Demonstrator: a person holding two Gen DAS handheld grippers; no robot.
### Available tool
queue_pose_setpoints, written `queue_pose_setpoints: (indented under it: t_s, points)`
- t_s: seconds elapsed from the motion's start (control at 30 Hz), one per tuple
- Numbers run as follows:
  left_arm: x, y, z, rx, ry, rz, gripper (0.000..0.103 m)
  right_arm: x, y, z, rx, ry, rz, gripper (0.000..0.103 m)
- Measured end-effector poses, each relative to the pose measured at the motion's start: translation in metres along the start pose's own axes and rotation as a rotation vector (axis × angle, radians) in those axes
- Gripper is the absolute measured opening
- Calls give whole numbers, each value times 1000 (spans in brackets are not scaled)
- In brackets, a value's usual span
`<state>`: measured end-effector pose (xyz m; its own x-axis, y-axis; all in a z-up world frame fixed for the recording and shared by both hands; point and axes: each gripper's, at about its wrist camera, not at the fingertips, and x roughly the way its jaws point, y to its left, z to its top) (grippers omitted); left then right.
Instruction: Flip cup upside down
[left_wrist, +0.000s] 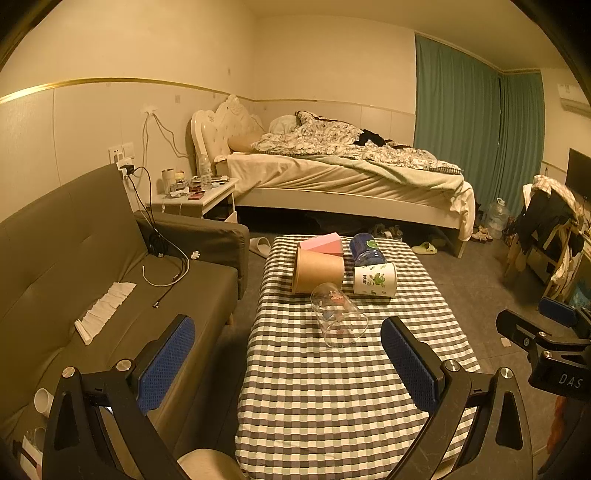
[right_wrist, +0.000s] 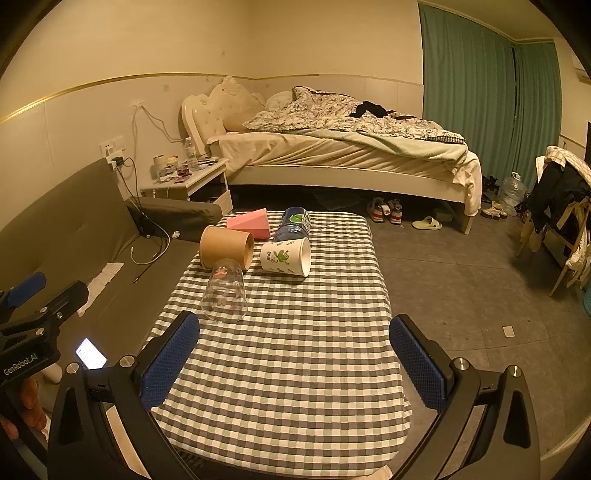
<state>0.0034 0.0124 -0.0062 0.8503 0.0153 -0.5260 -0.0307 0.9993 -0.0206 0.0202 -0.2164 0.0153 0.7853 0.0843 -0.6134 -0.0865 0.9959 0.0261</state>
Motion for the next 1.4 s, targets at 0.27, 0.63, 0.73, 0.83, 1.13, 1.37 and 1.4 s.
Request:
queue_pose_setpoints:
  t_s: [0.27, 0.63, 0.73, 0.83, 1.13, 1.37, 1.4]
  points:
    - [0, 0, -5, -1, 1, 1, 103, -1, 3, -1, -5, 1, 5, 103]
    - [0, 1, -4, -1, 2, 1, 103, -1, 4, 0, -10, 3, 14, 103]
    - [0, 1, -4, -1, 3, 1, 103, -2, 4, 0, -11, 3, 19, 103]
    - [0, 1, -4, -2, 3, 1, 103, -4, 4, 1, -13, -1, 20, 103]
    - [0, 3, -6, 0, 0, 1, 103, -10, 3, 3, -19, -15, 33, 103]
    - [-3, 2, -5, 0, 3, 6, 103, -16, 4, 6, -26, -30, 51, 103]
    - [-4, 2, -4, -1, 7, 7, 103, -17, 4, 7, -28, -31, 54, 103]
